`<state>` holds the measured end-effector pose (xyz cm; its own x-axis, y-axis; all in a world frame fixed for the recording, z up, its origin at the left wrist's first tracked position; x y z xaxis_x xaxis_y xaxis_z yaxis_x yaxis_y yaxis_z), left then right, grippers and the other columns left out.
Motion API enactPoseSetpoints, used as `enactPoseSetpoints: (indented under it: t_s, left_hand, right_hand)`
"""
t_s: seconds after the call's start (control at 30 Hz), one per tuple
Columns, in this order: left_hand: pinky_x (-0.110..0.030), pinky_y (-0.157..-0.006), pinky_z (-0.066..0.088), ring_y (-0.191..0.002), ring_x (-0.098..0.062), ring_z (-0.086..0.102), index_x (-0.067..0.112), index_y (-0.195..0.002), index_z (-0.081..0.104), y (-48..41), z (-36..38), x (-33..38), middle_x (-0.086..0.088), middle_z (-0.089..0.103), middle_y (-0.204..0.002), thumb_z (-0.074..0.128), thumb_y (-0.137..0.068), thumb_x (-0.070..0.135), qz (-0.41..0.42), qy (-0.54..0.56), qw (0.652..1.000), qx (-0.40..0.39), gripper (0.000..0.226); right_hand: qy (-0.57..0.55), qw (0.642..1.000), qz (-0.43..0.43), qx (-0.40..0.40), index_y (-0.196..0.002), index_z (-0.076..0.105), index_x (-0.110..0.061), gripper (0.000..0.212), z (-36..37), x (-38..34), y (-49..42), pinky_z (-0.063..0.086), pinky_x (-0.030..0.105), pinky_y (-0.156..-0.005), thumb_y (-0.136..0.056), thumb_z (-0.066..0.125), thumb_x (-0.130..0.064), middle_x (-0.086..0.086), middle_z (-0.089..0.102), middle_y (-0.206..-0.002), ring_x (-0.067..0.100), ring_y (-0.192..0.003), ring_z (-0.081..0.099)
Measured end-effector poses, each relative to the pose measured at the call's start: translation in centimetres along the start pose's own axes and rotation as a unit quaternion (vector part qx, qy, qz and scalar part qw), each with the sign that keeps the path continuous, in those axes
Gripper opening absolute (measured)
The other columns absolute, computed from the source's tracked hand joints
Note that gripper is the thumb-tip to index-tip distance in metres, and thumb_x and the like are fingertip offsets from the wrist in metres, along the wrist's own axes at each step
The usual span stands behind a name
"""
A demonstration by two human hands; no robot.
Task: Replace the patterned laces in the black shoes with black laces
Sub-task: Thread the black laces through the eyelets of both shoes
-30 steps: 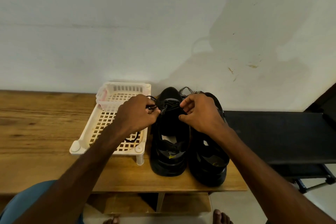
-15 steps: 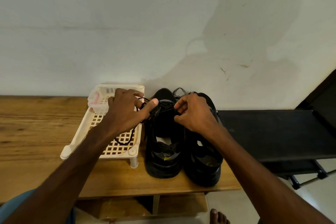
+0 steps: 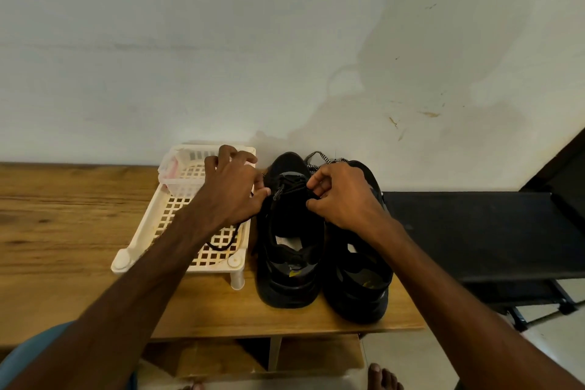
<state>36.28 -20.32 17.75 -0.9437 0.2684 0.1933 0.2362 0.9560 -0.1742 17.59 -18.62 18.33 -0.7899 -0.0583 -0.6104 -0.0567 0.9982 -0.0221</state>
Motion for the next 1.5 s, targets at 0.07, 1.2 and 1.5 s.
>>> enactPoseSetpoints:
  t_s: [0.07,1.2,1.5]
  left_hand:
    - [-0.045,-0.106,0.022,-0.136,-0.023,0.028,0.023,-0.092,0.078,-0.3,0.1,-0.6,0.006,0.054,-0.141,0.061,-0.095,0.037,-0.018,0.039,0.999,-0.003,0.022]
    - [-0.023,-0.097,0.025,-0.123,-0.019,0.051,0.023,-0.089,0.074,1.8,-5.7,-0.9,0.006,0.068,-0.122,0.067,-0.092,0.042,-0.096,0.214,0.920,0.314,0.020]
    - [-0.038,-0.107,0.036,-0.135,-0.021,0.034,0.021,-0.144,0.054,0.5,-5.3,1.3,0.000,0.046,-0.150,0.061,-0.093,0.038,-0.034,0.234,0.923,0.303,0.054]
  right_hand:
    - [0.000,1.000,-0.002,0.004,-0.099,0.071,-0.018,0.023,-0.1,0.0,0.1,0.051,0.010,-0.064,-0.081,0.083,-0.010,-0.008,0.068,-0.083,0.004,-0.076,0.066]
    - [-0.344,0.938,0.011,-0.040,-0.101,0.078,-0.006,0.034,-2.4,-1.2,1.7,0.025,0.016,-0.041,-0.107,0.047,-0.019,-0.007,0.044,-0.056,0.005,-0.048,0.032]
    - [-0.330,0.943,-0.020,-0.043,-0.118,0.071,-0.003,0.028,-2.5,-1.3,1.6,0.060,0.026,-0.064,-0.101,0.050,0.006,0.010,0.078,-0.096,0.019,-0.081,0.074]
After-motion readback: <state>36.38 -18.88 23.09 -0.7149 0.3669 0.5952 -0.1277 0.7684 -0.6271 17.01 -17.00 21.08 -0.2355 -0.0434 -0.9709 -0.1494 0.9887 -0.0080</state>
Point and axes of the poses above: each hand's wrist, its own y-axis away from the middle knuckle, its own z-axis out of the palm, x = y × z, the point moved 9 cm from there along -y, towards the middle knuckle
